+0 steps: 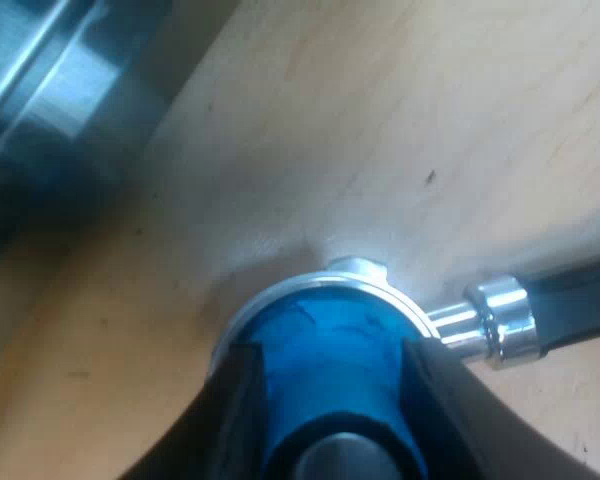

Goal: Grind coffee beans and then tamp

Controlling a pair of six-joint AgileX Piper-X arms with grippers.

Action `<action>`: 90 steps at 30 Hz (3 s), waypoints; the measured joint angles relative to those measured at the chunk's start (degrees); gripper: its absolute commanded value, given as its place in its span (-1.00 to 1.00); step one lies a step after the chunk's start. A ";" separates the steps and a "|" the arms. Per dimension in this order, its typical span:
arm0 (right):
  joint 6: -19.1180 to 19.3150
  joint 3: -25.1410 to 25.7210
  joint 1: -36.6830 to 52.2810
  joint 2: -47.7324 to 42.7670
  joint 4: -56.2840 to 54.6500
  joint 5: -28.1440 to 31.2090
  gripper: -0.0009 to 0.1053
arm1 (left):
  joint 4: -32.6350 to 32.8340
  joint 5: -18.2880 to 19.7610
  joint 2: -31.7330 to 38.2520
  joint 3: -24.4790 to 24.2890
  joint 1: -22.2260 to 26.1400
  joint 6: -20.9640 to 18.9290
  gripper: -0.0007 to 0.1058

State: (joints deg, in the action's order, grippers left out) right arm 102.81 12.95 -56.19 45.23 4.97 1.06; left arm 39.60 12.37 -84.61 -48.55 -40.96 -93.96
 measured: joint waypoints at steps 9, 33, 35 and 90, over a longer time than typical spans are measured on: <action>0.00 0.00 0.00 0.00 0.00 0.00 0.41 | -6.92 -5.72 1.51 4.25 -7.14 -3.16 -0.98; 0.00 0.00 0.00 0.00 2.25 0.00 0.41 | 1.53 -6.22 14.13 0.34 -7.59 -4.15 -0.98; -0.10 0.00 0.00 0.00 3.90 0.00 0.41 | 2.57 -6.22 15.06 0.21 -7.59 -4.15 -0.98; 1.28 15.06 0.00 18.81 -0.49 -9.78 0.41 | -0.75 -7.51 14.28 15.62 15.57 -3.33 0.37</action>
State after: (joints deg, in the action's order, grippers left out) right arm 104.09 28.01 -56.19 64.05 4.48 -8.72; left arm 38.85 4.86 -70.33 -32.93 -25.39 -97.29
